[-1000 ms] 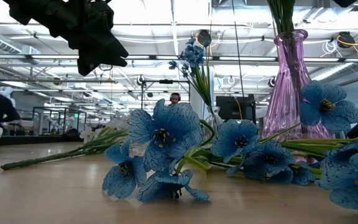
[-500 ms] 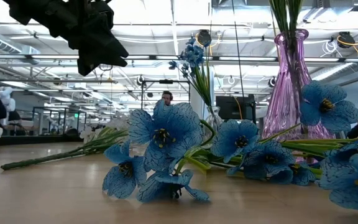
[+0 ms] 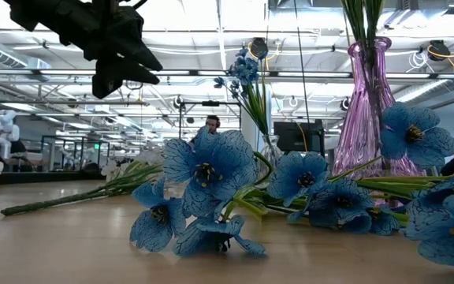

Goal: Sort flowers into vase by color
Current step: Put the top red flower into the transparent vase

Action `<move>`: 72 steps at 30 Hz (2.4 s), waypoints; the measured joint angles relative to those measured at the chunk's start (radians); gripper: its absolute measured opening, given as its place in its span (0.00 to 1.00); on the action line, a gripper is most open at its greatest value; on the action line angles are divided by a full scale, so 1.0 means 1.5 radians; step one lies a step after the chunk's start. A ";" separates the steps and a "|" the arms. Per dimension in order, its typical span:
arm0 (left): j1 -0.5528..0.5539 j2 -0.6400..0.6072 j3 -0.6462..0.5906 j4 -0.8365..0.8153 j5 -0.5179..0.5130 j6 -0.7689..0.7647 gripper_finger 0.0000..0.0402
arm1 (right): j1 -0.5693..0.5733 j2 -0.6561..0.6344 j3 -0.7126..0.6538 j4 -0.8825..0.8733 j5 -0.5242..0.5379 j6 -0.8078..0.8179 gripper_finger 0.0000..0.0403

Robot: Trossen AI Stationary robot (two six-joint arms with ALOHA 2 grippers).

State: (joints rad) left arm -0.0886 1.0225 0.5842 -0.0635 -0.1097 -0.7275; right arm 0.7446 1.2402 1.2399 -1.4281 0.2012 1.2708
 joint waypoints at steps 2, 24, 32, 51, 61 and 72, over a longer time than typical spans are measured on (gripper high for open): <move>0.000 0.000 0.000 -0.001 -0.003 0.000 0.28 | -0.020 -0.022 -0.019 0.006 0.000 -0.016 0.09; 0.016 0.000 0.000 -0.004 -0.052 0.002 0.28 | -0.492 -0.276 -0.432 0.415 -0.274 -0.371 0.00; 0.049 0.000 0.000 -0.004 -0.053 0.007 0.28 | -0.748 -0.242 -0.440 0.454 -0.360 -0.568 0.00; 0.202 0.070 0.036 -0.003 -0.021 0.142 0.28 | -1.042 -0.022 -0.440 0.634 -0.467 -0.630 0.00; 0.203 0.317 0.198 -0.007 -0.014 0.197 0.28 | -1.042 -0.035 -0.440 0.646 -0.464 -0.595 0.00; 0.200 0.505 0.328 -0.056 -0.020 0.192 0.28 | -1.041 -0.035 -0.440 0.655 -0.466 -0.600 0.00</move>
State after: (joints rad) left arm 0.2117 1.7807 1.0767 -0.1477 -0.1390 -0.4389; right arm -0.8169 1.1870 0.5800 -0.4454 -0.4976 0.3710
